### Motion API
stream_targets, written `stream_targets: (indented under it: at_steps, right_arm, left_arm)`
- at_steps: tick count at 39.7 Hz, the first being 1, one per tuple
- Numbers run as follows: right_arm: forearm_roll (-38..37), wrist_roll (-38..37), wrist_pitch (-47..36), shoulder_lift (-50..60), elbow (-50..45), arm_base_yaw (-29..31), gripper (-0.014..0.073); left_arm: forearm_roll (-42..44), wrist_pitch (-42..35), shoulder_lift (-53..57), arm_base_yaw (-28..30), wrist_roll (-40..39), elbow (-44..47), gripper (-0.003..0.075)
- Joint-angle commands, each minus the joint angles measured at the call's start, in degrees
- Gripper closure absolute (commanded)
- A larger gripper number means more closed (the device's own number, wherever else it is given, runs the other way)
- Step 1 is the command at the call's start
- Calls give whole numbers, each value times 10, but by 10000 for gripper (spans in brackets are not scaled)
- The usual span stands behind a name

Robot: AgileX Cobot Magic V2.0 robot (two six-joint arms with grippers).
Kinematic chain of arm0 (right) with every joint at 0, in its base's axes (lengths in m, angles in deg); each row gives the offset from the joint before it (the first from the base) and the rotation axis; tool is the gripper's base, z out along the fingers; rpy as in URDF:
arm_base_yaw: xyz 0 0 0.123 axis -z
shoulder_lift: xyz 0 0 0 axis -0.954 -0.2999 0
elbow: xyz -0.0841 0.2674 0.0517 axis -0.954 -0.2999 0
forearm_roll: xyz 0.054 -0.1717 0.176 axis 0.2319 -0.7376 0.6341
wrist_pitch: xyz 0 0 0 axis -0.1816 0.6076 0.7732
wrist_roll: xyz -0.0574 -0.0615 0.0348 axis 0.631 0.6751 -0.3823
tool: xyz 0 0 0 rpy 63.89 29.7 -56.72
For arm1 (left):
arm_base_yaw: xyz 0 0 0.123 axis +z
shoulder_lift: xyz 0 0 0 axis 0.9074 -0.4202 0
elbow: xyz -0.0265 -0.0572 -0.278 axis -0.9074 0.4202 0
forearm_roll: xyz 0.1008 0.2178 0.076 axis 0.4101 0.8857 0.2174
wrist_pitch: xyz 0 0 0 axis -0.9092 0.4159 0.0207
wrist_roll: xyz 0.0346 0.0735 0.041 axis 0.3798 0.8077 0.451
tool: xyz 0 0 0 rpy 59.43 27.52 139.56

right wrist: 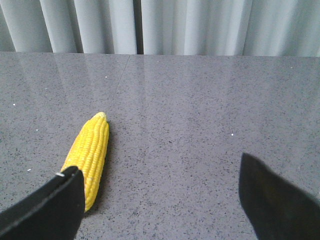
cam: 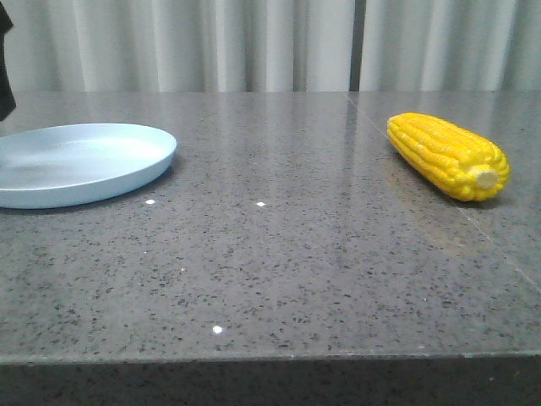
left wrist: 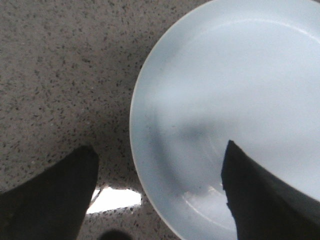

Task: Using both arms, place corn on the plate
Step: 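Lower the left gripper onto the rim of the pale blue plate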

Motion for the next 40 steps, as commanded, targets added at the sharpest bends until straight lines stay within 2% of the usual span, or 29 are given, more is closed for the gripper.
stream_targets:
  at_steps: [1,17,19,26,32,40]
  right_arm:
    - [-3,3,-43,-9,21,2,-52]
    - [-3,3,-43,-9,21,2,-52]
    - [-3,3,-43,-9,21,2,-52]
    - [-3,3,-43,-9,21,2,-52]
    - [-3,3,-43,-9,21,2,-52]
    - [-3,3,-43,-9,21,2,-52]
  left_arm:
    - [-7,-2,-19,-4,-6,-38,228]
    - [-7,-7,-75,-4,-6,-42,237]
    - [-8,-10,-75,-4,-6,-42,269]
    - [-8,-10,-75,-4,-6,-42,540]
    - [-8,-10,-75,-4,-6,-42,722]
    - [-49,-10,-69,-4,-6,-42,741]
